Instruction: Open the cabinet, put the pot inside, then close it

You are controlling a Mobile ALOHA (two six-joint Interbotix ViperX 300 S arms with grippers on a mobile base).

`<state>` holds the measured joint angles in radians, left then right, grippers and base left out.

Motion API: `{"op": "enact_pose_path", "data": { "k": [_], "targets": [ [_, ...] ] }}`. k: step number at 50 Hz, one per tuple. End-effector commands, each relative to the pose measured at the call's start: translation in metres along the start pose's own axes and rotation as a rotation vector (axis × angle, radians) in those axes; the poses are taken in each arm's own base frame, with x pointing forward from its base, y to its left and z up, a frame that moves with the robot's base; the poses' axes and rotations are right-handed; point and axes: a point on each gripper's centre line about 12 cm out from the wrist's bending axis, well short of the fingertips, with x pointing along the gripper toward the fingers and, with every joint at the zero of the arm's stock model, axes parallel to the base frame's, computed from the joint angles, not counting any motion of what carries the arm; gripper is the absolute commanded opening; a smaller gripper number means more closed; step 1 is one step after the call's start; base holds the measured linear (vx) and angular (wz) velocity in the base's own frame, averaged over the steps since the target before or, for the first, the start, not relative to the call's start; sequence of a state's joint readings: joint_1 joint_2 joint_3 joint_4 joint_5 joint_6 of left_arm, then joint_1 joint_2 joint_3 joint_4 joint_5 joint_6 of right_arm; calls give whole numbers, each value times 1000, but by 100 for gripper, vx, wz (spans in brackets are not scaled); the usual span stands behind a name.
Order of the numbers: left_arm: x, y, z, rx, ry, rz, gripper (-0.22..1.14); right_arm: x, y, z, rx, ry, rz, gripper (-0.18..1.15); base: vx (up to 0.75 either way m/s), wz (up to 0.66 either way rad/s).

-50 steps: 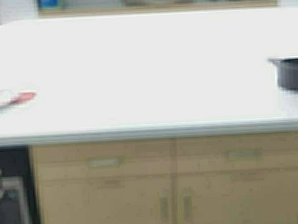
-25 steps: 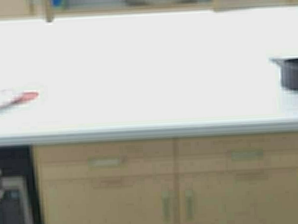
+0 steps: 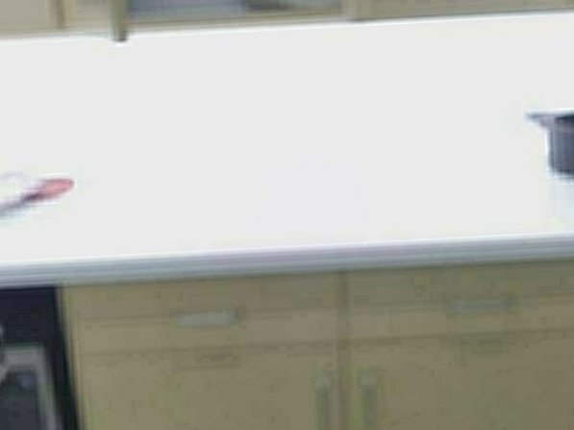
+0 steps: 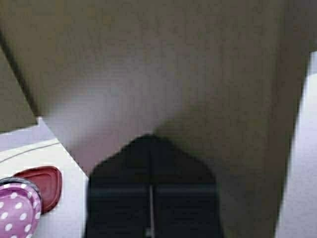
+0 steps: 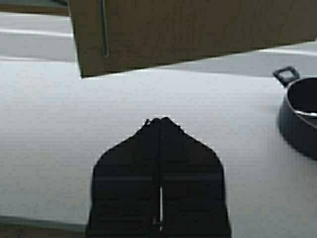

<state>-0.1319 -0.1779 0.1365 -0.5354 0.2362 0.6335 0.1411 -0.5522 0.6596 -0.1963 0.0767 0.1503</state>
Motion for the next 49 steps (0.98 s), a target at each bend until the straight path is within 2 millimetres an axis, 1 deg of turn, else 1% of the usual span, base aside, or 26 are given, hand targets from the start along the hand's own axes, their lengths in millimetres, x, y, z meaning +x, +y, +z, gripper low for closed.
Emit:
{"op": "enact_pose_path", "data": {
  "k": [1,2,4,6,8,12,18,22,25,29,33,38,44,46,48,49],
  "targets": [
    [18,-30,22,5,-53,-70,3,-8,5,8,2,-33,18,6,9,2],
    [24,-37,22,2,-51,-86,3,-8,6,8,0,-33,21,6,9,3],
    [30,-44,23,1,-51,-102,3,-9,6,9,2,-38,21,6,9,4],
    [32,-48,23,-2,-49,-113,3,-10,6,9,2,-39,21,6,8,4],
    [29,-49,23,-4,-49,-115,3,-12,7,10,1,-44,25,6,7,4],
    [14,-49,21,-7,-52,-111,3,-18,11,14,-2,-57,37,6,6,1],
    [-14,-47,21,-3,-72,-97,3,-27,17,22,-8,-86,61,6,7,-3],
    [-30,-47,17,-13,-73,-95,3,-33,20,28,-7,-102,70,6,9,0],
    [-43,-48,12,-22,-70,-97,3,-33,24,31,-7,-108,84,6,8,0],
    [-57,-48,7,-36,-71,-94,3,-28,29,39,-10,-117,99,6,7,0],
    [-64,-48,1,-41,-70,-88,3,-16,32,53,-12,-130,107,6,7,0],
    [-67,-48,-6,-45,-63,-85,3,8,36,73,-11,-142,108,6,6,2],
    [-66,-48,-9,-48,-55,-85,3,54,41,102,-9,-162,107,6,6,5],
    [-66,-51,-9,-46,-54,-91,3,70,43,108,-8,-154,105,6,5,4],
    [-66,-52,-10,-45,-53,-96,3,83,43,113,-9,-141,100,6,4,4],
    [-66,-53,-9,-45,-54,-98,3,86,43,117,-9,-133,96,6,4,4]
  ]
}}
